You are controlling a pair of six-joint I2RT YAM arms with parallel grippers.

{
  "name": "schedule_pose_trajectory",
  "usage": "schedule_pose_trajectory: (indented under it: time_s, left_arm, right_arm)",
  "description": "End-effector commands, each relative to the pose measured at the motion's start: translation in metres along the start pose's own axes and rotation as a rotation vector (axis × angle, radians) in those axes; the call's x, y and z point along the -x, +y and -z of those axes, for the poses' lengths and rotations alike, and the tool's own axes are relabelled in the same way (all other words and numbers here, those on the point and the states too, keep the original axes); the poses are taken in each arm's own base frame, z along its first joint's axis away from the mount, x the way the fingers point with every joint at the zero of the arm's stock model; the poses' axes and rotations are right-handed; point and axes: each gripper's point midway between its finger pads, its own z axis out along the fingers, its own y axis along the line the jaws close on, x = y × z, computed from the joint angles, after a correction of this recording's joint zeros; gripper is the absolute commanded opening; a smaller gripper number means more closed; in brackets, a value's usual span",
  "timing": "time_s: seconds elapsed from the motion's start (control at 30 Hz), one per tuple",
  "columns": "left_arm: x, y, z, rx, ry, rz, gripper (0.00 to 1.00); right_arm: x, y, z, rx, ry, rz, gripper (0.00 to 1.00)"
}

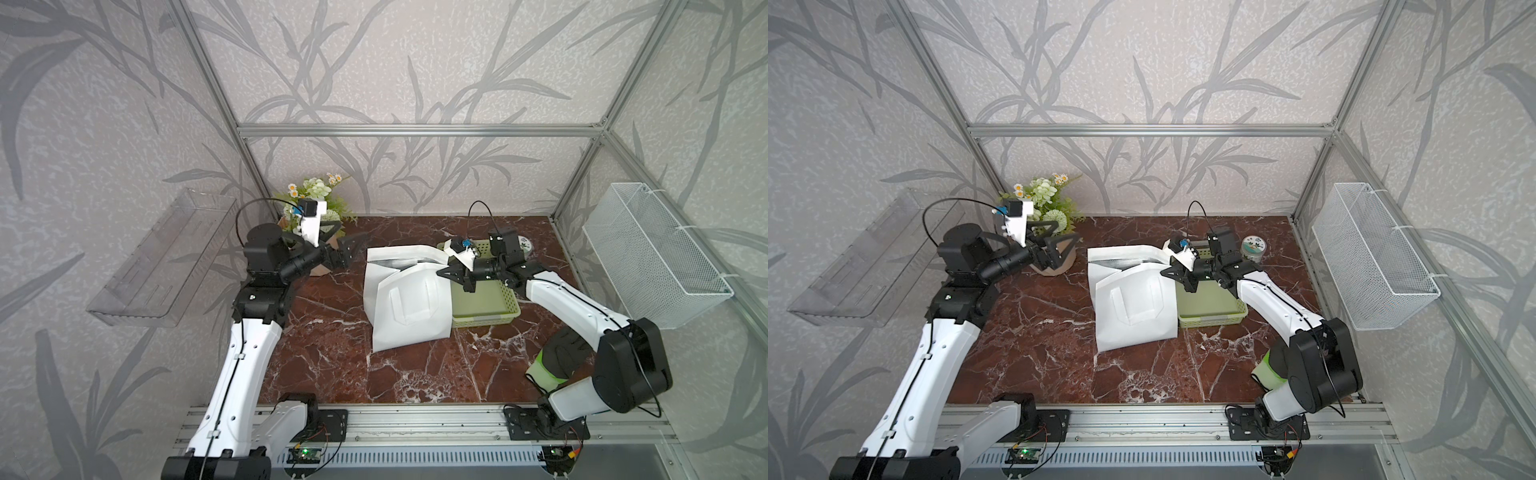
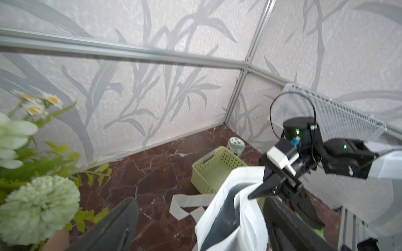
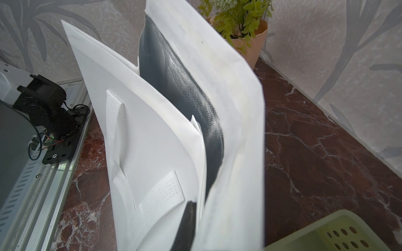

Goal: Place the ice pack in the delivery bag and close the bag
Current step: Close the delivery bag at the center of the board.

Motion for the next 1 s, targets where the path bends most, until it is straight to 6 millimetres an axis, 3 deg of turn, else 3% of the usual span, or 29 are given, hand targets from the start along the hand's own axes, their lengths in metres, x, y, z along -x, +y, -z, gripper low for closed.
schedule_pose_trajectory:
  time_s: [0.0,0.1,0.23,0.4,0.53,0.73,0.87,0.97]
  left_arm:
    - [-0.004,0.021,-0.023,0.13,0.112,0.084,0.85]
    - [-0.015,0.023,-0.054,0.149,0.243,0.039,0.82]
    - [-0.044,0.026,-0.091,0.166,0.431,-0.098,0.79]
    - [-0.075,0.019,-0.122,0.098,0.626,-0.251,0.77]
    - [-0.092,0.011,-0.128,0.029,0.719,-0.321,0.78]
    - [-0.122,-0.014,-0.12,-0.121,0.818,-0.335,0.81]
    - [-0.127,-0.034,-0.114,-0.211,0.83,-0.329,0.84]
    - [-0.131,-0.038,-0.113,-0.223,0.844,-0.341,0.85]
  right_arm:
    - [0.012,-0.002,0.003,-0.016,-0.012,0.032,0.0]
    - [0.013,-0.002,0.003,-0.018,-0.01,0.036,0.0]
    - [0.013,-0.003,0.004,-0.029,-0.007,0.043,0.0]
    - [0.014,-0.002,0.006,-0.038,-0.007,0.045,0.0]
    - [0.015,-0.002,0.006,-0.046,-0.013,0.047,0.0]
    - [0.016,-0.003,0.006,-0.051,-0.015,0.047,0.0]
    - [0.016,-0.004,0.006,-0.057,-0.013,0.05,0.0]
    - [0.016,-0.005,0.006,-0.057,-0.012,0.05,0.0]
